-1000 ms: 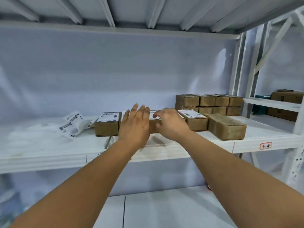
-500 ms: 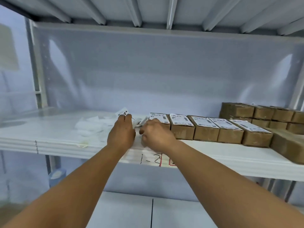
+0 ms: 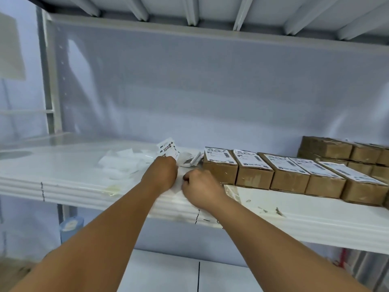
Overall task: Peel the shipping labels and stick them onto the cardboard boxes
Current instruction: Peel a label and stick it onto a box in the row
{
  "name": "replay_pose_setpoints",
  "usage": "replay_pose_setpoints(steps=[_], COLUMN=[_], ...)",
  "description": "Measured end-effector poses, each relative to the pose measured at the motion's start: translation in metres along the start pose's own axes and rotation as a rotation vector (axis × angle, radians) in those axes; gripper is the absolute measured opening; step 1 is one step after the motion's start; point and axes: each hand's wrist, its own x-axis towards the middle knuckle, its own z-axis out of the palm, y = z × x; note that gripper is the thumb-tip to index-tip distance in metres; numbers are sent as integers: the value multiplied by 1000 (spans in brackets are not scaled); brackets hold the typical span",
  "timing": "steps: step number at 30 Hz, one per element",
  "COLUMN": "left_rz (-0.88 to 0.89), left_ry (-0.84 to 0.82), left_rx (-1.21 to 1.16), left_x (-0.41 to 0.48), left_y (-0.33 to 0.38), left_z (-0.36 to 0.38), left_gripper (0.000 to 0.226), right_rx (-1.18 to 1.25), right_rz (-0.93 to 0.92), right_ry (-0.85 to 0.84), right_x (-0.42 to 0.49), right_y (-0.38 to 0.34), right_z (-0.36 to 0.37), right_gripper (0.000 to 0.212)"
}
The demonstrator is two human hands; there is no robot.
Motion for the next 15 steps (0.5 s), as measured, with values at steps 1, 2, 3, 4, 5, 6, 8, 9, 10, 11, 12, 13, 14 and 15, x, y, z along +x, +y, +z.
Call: replay_pose_setpoints(steps=[1,2,3,4,5,6,8,9,10,11,12,13,14,15], left_rz=[-15,-30,-49,-69,-102,-139,-204,-205,-174,-119,-50,7,63,120], left_ry=[38,92,150,214,276,343,483,534,570,587,578,554,523,493], left_rx=[-48,-107,-174,-236,-291,-354,-498,-554,-571,-535,-470,-388,-308,-247], left_x=[-1,-2,-4,-5,-7,-8,-12,-15,-17,-20,-22,-25,-26,-29], left_y=[0,-1,-1,-2,-3,-4,-4,-3,0,3,6,9,10,9], left_z=[-2,-4,-7,-10,-12,-14,-19,-21,-22,-24,-24,-24,-22,-19], left_gripper=[26,27,28,29,30,32,39,41,39,35,28,21,18,25], right_rx=[5,6,14,30,50,70,92,99,114,144,188,242,312,418], right_rz=[-7,-14,-21,-23,-24,-26,-39,-41,-39,-38,-39,-37,-24,6], right_ry=[13,25,31,33,34,36,51,57,65,79,98,115,125,121], right_x=[0,-1,-2,-3,-4,-5,-7,-7,-9,-11,-13,-15,-16,-17], right_y=[1,1,0,0,0,0,-1,-1,-2,-3,-4,-5,-6,-6], right_z=[0,-1,-1,-2,-2,-2,-3,-4,-5,-7,-8,-11,-13,-15], right_gripper=[25,26,26,27,29,30,31,31,30,29,28,26,25,28])
